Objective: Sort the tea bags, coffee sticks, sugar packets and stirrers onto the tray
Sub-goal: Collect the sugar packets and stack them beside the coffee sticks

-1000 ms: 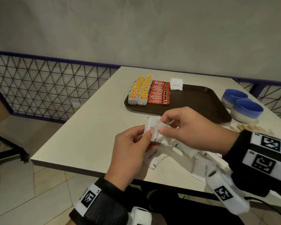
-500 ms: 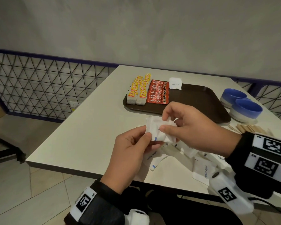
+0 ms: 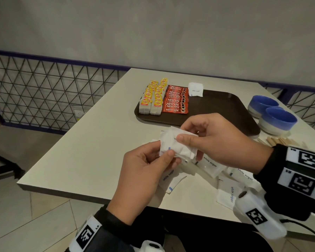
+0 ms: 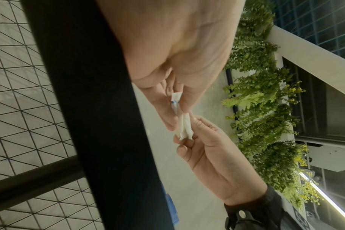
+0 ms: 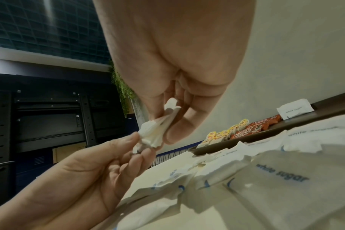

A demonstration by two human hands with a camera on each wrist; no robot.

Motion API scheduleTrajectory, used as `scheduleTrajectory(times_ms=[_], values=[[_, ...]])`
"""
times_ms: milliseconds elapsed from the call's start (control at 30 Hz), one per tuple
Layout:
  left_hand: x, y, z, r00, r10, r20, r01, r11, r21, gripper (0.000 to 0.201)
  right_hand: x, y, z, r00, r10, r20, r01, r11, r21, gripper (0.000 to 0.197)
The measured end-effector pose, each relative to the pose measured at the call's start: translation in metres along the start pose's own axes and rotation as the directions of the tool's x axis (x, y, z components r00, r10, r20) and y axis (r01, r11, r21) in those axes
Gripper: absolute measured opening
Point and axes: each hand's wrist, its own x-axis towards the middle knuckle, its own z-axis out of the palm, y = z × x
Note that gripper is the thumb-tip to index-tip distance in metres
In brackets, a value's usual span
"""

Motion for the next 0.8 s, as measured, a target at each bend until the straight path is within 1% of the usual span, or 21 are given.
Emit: scheduleTrajectory(times_ms=[133,200,267,367,467,600,700,767,800], values=[[-0.001,0.002,0.001,1.0,-0.014,-0.027,0.013,1.0,-0.011,0.022,0.0,0.0,0.0,1.0,-0.003,0.018,0.002,0.998,0.057,0.015],[-0.001,0.002,0.002,0.998,-0.024,-0.053,0.023,0.999,-0.032,0.021,-0.001,0.0,-0.001,1.0,0.006,0.019,-0.007,0.998,0.063,0.02],[0.0,0.0,0.004,0.996,-0.043,-0.08,0.037,0.996,-0.076,0.02,-0.001,0.002,-0.004,0.999,0.042,0.01,-0.042,0.996,0.074,0.025],[0.0,0.002,0.007,0.992,-0.063,-0.109,0.051,0.993,-0.109,0.02,-0.001,0.002,-0.008,0.994,0.107,-0.017,-0.105,0.99,0.091,0.022],[0.0,0.005,0.01,0.988,-0.086,-0.127,0.066,0.986,-0.153,0.02,-0.001,0.0,-0.009,0.992,0.127,-0.011,-0.126,0.988,0.089,0.022],[0.001,0.002,0.008,0.982,-0.108,-0.156,0.084,0.985,-0.153,0.02,0.0,-0.005,-0.022,0.988,0.142,0.061,-0.144,0.989,0.029,0.023],[0.003,-0.005,0.008,0.971,-0.119,-0.208,0.099,0.99,-0.102,0.023,0.007,-0.006,-0.045,0.966,0.193,0.17,-0.189,0.981,-0.039,0.014],[0.007,-0.005,0.007,0.963,-0.132,-0.234,0.095,0.982,-0.162,0.025,0.024,-0.003,-0.067,0.949,0.243,0.2,-0.217,0.966,-0.144,0.006],[0.009,-0.006,0.007,0.962,-0.144,-0.231,0.104,0.979,-0.177,0.026,0.038,0.0,-0.079,0.945,0.266,0.191,-0.227,0.952,-0.206,0.004]])
